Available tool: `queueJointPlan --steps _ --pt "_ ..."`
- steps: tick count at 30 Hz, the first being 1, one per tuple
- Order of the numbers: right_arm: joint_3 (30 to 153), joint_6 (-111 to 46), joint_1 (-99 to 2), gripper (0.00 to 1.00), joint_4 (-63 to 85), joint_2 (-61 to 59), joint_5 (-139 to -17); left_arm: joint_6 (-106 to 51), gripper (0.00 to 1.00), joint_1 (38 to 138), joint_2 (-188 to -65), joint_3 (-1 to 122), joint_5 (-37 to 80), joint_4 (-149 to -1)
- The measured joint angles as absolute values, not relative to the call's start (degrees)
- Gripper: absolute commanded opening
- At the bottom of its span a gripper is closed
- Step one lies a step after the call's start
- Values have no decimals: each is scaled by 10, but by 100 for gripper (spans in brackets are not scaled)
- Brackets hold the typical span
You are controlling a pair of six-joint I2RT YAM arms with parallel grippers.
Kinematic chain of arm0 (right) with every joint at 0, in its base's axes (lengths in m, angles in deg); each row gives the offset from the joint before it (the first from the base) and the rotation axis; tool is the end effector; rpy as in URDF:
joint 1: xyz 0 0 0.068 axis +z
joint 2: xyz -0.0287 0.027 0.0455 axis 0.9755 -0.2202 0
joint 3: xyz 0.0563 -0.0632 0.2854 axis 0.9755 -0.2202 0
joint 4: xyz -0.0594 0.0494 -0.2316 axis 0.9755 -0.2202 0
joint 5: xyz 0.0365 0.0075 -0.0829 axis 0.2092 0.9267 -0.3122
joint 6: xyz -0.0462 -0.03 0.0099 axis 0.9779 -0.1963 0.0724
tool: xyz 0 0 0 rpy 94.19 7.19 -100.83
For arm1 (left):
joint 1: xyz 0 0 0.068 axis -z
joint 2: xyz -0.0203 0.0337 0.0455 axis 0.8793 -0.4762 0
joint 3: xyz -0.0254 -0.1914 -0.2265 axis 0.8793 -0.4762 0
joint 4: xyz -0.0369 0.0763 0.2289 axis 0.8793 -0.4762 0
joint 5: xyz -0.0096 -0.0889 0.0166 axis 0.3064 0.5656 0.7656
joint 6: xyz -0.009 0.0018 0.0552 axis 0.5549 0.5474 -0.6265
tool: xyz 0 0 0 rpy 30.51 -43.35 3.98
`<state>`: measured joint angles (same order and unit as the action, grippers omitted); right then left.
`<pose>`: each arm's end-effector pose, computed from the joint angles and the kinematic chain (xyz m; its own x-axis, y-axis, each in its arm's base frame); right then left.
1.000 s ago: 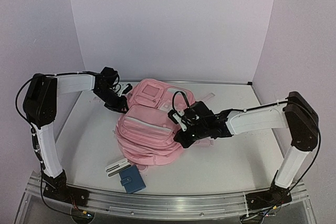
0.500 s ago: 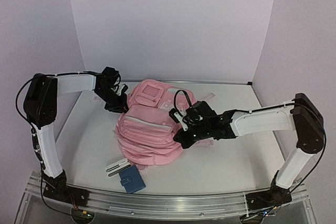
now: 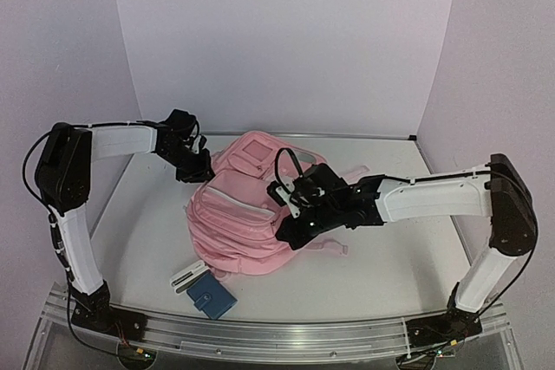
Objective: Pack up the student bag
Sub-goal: Unzip the student bag at the center of the board.
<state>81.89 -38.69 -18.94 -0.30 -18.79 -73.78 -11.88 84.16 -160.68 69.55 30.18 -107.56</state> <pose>0.1854 0.3158 0.2465 -0.5719 -0.5003 -0.6501 -0.7990 0.5194 0.3031 0.3656 -0.1645 0.2381 -0.9340 -0.0845 -0.3472 0.0912 0.8831 -0.4602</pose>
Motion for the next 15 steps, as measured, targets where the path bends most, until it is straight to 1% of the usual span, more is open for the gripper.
queueJointPlan --steps 5,12,13,15 --pt "876 -408 -176 0 -60 -217 -745 -97 0 848 -1592 686 276 -1061" --pt "922 -424 -148 0 -87 -262 -757 -78 0 860 -1591 686 241 -1047" --pt "925 -427 -145 2 -88 -266 -760 -77 2 861 -1591 686 239 -1045" --pt "929 -433 -140 14 -88 -269 -765 -79 11 862 -1591 686 237 -1042"
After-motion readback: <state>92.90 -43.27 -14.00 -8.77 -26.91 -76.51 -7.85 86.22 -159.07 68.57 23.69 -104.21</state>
